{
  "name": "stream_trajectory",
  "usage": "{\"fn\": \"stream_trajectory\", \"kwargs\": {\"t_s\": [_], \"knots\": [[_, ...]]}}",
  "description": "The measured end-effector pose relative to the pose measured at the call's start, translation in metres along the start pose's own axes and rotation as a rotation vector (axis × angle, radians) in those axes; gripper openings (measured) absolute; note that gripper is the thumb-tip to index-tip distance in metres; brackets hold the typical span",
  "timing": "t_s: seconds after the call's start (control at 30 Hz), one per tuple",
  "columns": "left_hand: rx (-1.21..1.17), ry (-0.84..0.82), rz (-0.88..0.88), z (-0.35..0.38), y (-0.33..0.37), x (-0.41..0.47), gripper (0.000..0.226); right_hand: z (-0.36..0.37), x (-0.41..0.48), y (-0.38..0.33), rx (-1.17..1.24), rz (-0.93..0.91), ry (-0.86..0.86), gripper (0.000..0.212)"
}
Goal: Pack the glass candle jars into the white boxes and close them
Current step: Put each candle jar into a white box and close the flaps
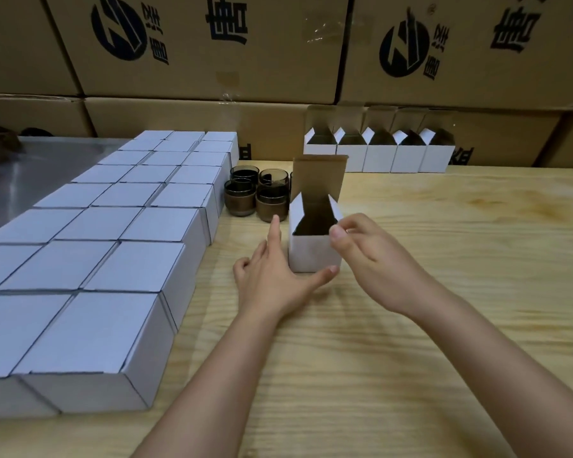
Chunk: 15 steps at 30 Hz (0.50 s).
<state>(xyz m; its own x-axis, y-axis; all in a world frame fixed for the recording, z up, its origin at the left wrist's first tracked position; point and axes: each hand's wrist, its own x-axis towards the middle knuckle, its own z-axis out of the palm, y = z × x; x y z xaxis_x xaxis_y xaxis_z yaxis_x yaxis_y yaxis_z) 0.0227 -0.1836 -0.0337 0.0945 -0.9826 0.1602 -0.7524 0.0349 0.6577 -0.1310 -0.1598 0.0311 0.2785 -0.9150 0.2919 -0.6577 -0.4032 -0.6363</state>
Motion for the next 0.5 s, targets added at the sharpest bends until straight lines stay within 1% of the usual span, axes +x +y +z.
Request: {"fn": "stream_trajectory", "kwargs": {"t_s": [0.07,0.1,0.23,0.3,0.33,0.4,0.47,0.5], "knots": [[-0.009,0.008,-0.001,0.0,0.0,0.0,0.125,0.004,0.0,0.001,0.017,-0.024,0.023,0.076],[-0.012,0.012,0.0,0.0,-0.001,0.0,0.124,0.005,0.001,0.001,0.008,-0.031,0.041,0.069],[0.002,0.044,0.008,0.002,-0.003,0.002,0.115,0.008,0.011,0.006,-0.083,-0.08,0.193,0.029],[0.015,0.062,0.02,0.004,-0.004,0.003,0.111,0.008,0.017,0.006,-0.057,-0.118,0.291,0.014],[0.018,0.067,0.029,0.004,-0.005,0.003,0.11,0.009,0.02,0.007,-0.029,-0.114,0.344,0.013],[0.018,0.071,0.041,0.004,-0.005,0.002,0.106,0.013,0.028,0.007,0.05,-0.034,0.396,0.026],[0.014,0.071,0.047,0.004,-0.004,0.002,0.104,0.019,0.035,0.008,0.14,0.098,0.346,0.031],[0.011,0.07,0.048,0.003,-0.004,0.002,0.103,0.022,0.037,0.008,0.165,0.139,0.312,0.028]]}}
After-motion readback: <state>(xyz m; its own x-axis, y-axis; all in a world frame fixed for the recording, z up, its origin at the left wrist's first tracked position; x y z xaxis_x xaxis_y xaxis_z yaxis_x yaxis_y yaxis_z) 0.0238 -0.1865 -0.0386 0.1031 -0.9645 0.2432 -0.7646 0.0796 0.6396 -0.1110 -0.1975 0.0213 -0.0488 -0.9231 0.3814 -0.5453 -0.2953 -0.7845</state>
